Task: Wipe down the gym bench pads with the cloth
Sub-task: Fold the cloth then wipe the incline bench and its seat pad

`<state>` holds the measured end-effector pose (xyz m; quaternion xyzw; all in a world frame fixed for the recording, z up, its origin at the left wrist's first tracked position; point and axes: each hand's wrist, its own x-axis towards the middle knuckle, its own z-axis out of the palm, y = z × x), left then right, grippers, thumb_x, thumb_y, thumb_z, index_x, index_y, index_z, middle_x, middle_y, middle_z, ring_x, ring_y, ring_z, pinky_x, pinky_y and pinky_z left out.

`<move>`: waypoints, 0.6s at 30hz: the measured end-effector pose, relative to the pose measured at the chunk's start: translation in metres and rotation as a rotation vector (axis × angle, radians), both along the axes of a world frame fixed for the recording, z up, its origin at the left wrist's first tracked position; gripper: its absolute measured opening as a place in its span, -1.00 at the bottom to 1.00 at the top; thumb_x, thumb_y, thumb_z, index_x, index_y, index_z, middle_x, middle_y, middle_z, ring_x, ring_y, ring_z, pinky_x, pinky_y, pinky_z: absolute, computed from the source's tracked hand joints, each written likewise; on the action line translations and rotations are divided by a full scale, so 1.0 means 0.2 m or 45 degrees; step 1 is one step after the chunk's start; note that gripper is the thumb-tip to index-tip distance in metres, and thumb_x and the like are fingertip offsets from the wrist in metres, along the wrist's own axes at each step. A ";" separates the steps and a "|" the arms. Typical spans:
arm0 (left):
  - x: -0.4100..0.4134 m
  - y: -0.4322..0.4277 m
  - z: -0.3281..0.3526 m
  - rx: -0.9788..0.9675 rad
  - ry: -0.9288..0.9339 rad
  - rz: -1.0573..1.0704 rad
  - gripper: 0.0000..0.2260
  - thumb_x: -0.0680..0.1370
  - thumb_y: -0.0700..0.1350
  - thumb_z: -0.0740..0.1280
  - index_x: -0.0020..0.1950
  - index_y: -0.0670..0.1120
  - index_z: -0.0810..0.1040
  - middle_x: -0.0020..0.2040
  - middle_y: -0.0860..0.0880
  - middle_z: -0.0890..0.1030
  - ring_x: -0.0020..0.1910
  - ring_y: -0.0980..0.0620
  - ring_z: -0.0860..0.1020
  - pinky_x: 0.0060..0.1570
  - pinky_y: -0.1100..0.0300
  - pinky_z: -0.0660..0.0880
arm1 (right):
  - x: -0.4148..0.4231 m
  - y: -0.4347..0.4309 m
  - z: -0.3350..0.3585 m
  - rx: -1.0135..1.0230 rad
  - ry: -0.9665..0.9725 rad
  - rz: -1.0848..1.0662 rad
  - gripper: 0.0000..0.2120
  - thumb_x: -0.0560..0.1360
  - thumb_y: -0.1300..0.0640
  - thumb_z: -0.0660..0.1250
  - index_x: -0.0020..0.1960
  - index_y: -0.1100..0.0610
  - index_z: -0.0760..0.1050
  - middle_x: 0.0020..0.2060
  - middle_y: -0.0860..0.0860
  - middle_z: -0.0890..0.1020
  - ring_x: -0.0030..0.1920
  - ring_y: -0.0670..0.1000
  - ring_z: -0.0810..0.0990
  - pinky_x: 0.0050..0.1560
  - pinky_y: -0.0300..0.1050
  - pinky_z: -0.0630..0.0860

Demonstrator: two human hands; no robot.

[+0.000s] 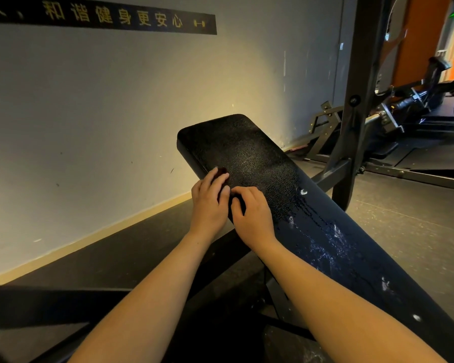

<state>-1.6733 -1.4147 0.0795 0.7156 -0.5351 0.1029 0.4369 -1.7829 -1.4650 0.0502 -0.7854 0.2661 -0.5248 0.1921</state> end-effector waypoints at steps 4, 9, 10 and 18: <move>-0.05 0.03 -0.06 -0.042 0.061 -0.028 -0.70 0.70 -0.04 0.15 0.42 0.10 0.50 0.52 0.16 0.34 0.45 0.00 0.18 0.37 0.16 0.21 | -0.02 0.01 0.02 0.109 -0.157 0.035 -0.78 0.63 0.16 0.26 0.24 0.12 0.54 0.04 -0.13 0.54 0.07 -0.15 0.51 0.09 -0.42 0.35; -0.07 0.11 -0.17 -0.028 -0.020 -0.167 -0.71 0.69 -0.04 0.18 0.39 0.12 0.52 0.48 0.21 0.37 0.39 0.07 0.26 0.33 0.21 0.23 | -0.03 0.03 0.02 0.185 -0.221 -0.005 -0.80 0.63 0.18 0.24 0.20 0.14 0.56 0.03 -0.12 0.52 0.02 -0.22 0.49 0.04 -0.52 0.33; -0.06 0.12 -0.18 -0.024 -0.035 -0.188 -0.71 0.69 -0.05 0.19 0.39 0.12 0.52 0.47 0.21 0.38 0.39 0.07 0.27 0.34 0.20 0.25 | -0.04 0.03 0.01 0.180 -0.210 -0.009 -0.81 0.63 0.18 0.24 0.20 0.13 0.56 0.03 -0.12 0.52 0.02 -0.20 0.49 0.04 -0.52 0.34; 0.04 0.00 0.06 -0.007 0.002 -0.036 -0.64 0.71 -0.02 0.14 0.51 0.10 0.39 0.62 0.10 0.14 0.55 0.00 0.06 0.41 0.21 0.18 | -0.03 0.02 0.00 0.077 -0.033 -0.036 -0.80 0.61 0.14 0.27 0.20 0.10 0.57 0.05 -0.10 0.56 0.10 -0.13 0.49 0.12 -0.31 0.37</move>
